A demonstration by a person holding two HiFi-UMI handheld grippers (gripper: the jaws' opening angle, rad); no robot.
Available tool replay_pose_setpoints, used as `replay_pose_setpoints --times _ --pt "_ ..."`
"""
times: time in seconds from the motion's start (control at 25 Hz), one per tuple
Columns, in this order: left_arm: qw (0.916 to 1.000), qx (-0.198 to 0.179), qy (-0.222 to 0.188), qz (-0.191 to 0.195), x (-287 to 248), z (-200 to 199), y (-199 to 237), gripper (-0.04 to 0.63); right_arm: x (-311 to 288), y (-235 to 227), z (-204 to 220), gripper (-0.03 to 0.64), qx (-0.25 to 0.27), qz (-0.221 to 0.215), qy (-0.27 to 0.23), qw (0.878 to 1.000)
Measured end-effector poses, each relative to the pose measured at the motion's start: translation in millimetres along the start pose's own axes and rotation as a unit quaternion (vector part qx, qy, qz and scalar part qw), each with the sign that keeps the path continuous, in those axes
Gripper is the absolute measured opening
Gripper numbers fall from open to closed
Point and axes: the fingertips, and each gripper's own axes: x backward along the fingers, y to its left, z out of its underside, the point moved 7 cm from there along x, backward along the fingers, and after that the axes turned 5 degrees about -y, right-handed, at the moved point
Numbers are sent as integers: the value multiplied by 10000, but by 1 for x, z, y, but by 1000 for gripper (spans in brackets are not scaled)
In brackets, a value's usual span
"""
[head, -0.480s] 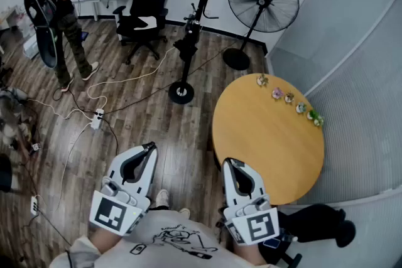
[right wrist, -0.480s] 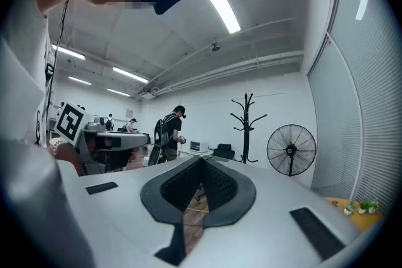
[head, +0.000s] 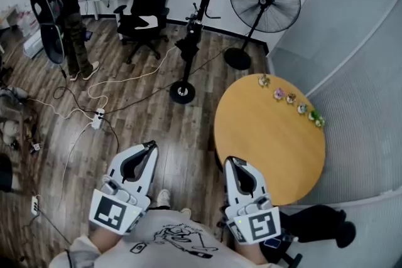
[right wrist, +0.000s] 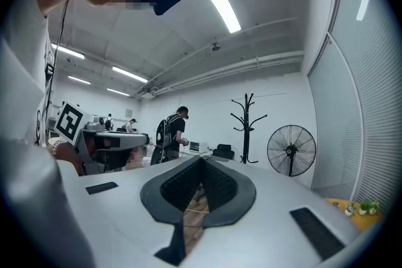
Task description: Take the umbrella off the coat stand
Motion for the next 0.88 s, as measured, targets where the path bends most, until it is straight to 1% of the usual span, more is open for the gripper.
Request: replay_pose_setpoints --times 0.08,0.12,0.32,0.44,0.8,0.88 --pt "10000 -58 -45 3 -1 -1 5 9 -3 0 1 17 23 4 -75 10000" --pt "10000 -58 -38 0 -1 0 7 9 -5 1 1 30 41 -25 -101 9999" --pt "10000 -28 14 -16 0 4 26 8 -23 8 8 157 74 -110 32 9999" --pt "10000 -14 -11 -9 -1 3 40 8 -38 14 10 202 -5 -107 51 9999" --pt "9998 166 139 10 8 12 76 8 -72 35 16 221 -72 -135 128 9998" --pt "9998 153 100 -4 9 12 81 8 -78 39 18 224 -81 -159 156 9997"
